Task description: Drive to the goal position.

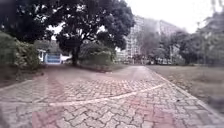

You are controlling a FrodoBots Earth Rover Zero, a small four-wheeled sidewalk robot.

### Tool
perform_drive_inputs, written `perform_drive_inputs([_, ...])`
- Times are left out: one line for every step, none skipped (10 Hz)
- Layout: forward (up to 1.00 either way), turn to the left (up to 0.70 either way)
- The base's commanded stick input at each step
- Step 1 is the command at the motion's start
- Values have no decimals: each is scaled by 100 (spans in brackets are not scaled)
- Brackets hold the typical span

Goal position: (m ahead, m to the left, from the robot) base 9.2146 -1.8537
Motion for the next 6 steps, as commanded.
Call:
perform_drive_inputs([70, 0])
perform_drive_inputs([70, 0])
perform_drive_inputs([70, 0])
perform_drive_inputs([70, 0])
perform_drive_inputs([70, 0])
perform_drive_inputs([70, 0])
